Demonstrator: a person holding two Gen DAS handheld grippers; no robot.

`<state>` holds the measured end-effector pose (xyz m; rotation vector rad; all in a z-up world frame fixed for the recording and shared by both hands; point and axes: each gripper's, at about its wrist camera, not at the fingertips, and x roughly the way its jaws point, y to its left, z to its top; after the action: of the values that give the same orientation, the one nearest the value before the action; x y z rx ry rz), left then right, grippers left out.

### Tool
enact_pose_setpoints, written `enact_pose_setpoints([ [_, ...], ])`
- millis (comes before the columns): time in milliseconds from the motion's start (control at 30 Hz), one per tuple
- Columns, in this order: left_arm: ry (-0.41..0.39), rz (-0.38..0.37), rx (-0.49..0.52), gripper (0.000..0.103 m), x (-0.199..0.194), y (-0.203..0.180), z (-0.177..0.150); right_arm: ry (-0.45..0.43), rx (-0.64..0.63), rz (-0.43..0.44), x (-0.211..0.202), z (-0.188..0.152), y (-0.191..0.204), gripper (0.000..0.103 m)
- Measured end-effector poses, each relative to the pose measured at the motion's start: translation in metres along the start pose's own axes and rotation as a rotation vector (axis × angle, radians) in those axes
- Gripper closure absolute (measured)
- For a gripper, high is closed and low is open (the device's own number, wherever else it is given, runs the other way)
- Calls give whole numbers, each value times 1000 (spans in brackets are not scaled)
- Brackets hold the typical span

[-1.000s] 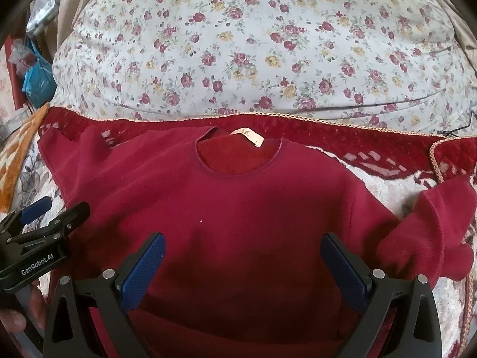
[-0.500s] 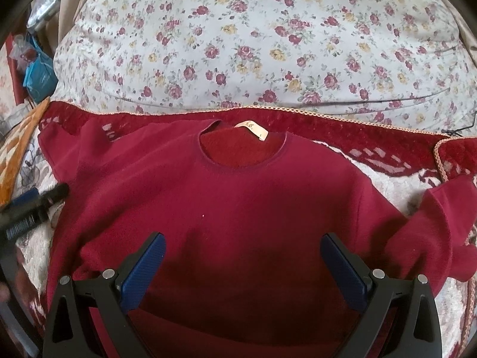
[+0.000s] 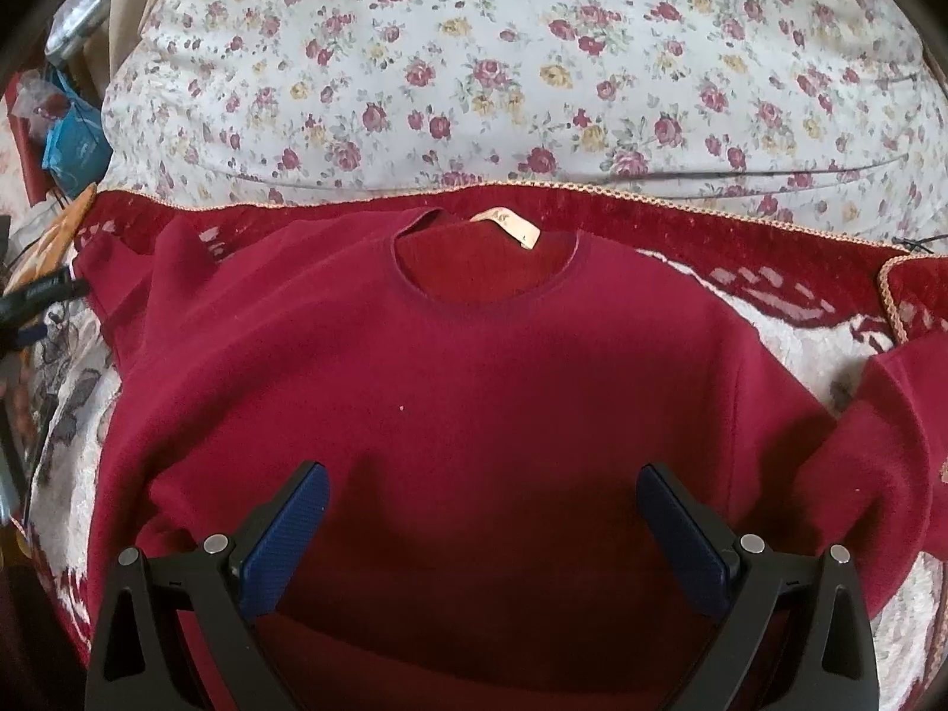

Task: Fold small clothes
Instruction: 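Move the left tool to a sweatshirt sleeve cuff and close on it, then lift the sleeve with the left tool and fold it across the chest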

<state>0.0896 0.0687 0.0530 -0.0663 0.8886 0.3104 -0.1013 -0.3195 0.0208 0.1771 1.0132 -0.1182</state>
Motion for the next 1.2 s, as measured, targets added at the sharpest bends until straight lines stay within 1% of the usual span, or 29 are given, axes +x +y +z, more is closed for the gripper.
enact_pose_setpoints([
  [33, -11, 32, 7, 9, 5, 1, 7, 7, 0, 0, 1, 0, 0, 0],
  [100, -19, 75, 15, 9, 17, 1, 20, 6, -4, -3, 3, 1, 0, 0],
  [167, -23, 102, 13, 9, 31, 3, 32, 8, -10, -6, 4, 1, 0, 0],
  [267, -40, 114, 9, 10, 46, 5, 45, 5, -21, -11, 5, 1, 0, 0],
  [333, -45, 132, 18, 12, 58, 5, 53, 1, -23, -10, 5, 1, 0, 0],
  [400, -48, 136, 30, 25, 67, 4, 60, -2, -22, -6, 5, 1, -1, 0],
  [467, -24, 121, 46, 32, 79, 3, 66, -4, -21, -3, 6, 2, -2, 0],
  [533, -23, 132, 45, 35, 85, 4, 70, -4, -26, -5, 7, 2, -1, 0],
  [567, -28, 132, 36, 41, 86, 6, 71, -3, -29, -8, 8, 2, 0, 0],
  [633, -41, 131, 27, 58, 86, 10, 73, -2, -35, -12, 8, 2, 1, 0],
  [667, -48, 134, 29, 82, 85, 12, 74, -2, -37, -12, 8, 2, 1, 0],
  [700, -44, 126, 36, 88, 85, 14, 75, -3, -36, -11, 8, 2, 1, 0],
  [733, -38, 93, 41, 91, 84, 15, 76, -4, -33, -8, 8, 2, 0, 0],
  [767, -19, 8, 39, 96, 81, 17, 75, -6, -30, -6, 8, 1, 0, 0],
  [800, -3, -46, 31, 96, 76, 17, 75, -6, -27, -4, 8, 1, -1, 0],
  [833, 1, -79, 35, 96, 68, 15, 73, -6, -26, -4, 8, 1, 0, 0],
  [900, -16, -181, 73, 96, 41, 4, 67, -6, -26, -4, 8, 1, -1, 0],
  [933, -25, -217, 91, 96, 28, -2, 64, -6, -23, -2, 7, 1, -1, 0],
  [1033, -38, -369, 139, 96, -22, -28, 51, -11, -2, 15, 3, 2, -3, 0],
  [1067, -40, -398, 151, 96, -34, -37, 47, -14, 13, 26, 1, 3, -6, 0],
  [1100, -49, -451, 175, 96, -56, -52, 39, -19, 34, 40, -3, 4, -8, 0],
  [1133, -53, -480, 189, 96, -68, -62, 36, -25, 49, 51, -5, 5, -11, 0],
  [1167, -59, -530, 219, 96, -88, -80, 27, -37, 67, 62, -10, 6, -14, 0],
  [1200, -58, -558, 239, 96, -102, -94, 19, -52, 81, 66, -15, 7, -18, 0],
])
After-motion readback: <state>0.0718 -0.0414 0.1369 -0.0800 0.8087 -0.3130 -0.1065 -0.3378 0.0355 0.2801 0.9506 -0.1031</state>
